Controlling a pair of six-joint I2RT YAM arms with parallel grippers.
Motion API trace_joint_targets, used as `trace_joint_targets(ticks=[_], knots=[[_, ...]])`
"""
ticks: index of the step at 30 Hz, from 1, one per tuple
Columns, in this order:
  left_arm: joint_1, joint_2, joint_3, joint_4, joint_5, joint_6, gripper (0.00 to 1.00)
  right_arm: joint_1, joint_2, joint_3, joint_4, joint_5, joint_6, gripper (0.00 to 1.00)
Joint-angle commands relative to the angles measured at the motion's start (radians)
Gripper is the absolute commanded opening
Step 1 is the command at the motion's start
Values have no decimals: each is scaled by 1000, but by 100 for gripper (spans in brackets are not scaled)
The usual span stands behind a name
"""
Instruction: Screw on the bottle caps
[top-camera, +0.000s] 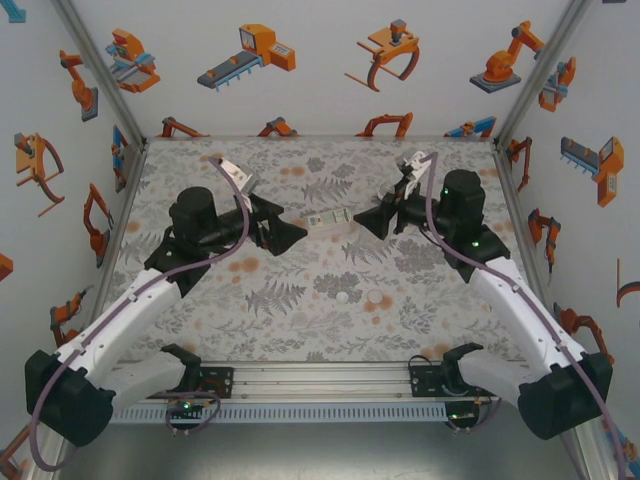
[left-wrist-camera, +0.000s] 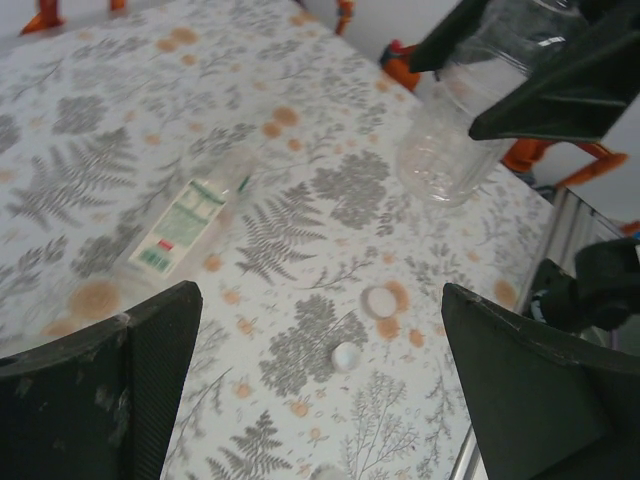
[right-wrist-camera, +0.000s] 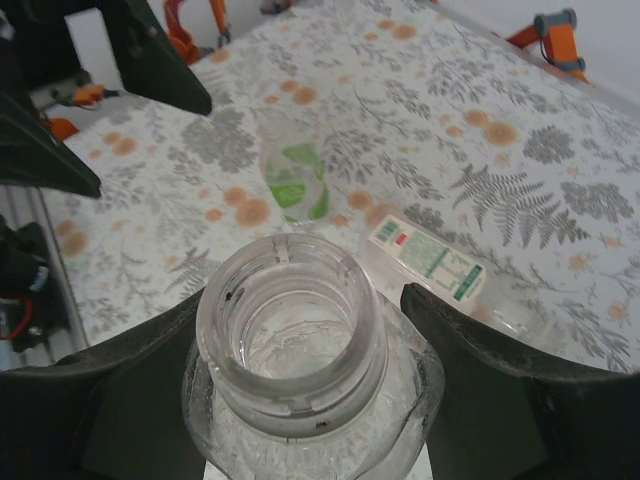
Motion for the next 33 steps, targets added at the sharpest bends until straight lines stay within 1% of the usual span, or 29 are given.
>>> trace_joint_targets(ticks=[1,4,8,11,15,17,23,25,31,33], knots=[[-46,-8,21,144,80,50,97,8,-27,64,-37,-69,84,35],[-71,6,39,165,117,60,97,8,-38,84,-4,-95,131,33],[-131,59,82,192,177,64,97,13,-46,67,120,-157,201,33],[-182,107,106,236,173,58,97,19,-42,49,241,-215,273,33],[-229,179,117,380,163,0,97,38,-32,34,402,-261,381,32],[-256,214,146,415,169,-11,97,52,-32,40,428,-261,394,32],[-323,291,240,423,185,10,97,81,-28,50,451,-244,394,31],[-335,306,254,428,173,16,100,93,-25,58,455,-247,395,31],[-344,324,253,462,141,17,87,108,-28,68,468,-238,390,30],[-344,321,247,464,140,17,81,109,-36,70,467,-232,385,30]])
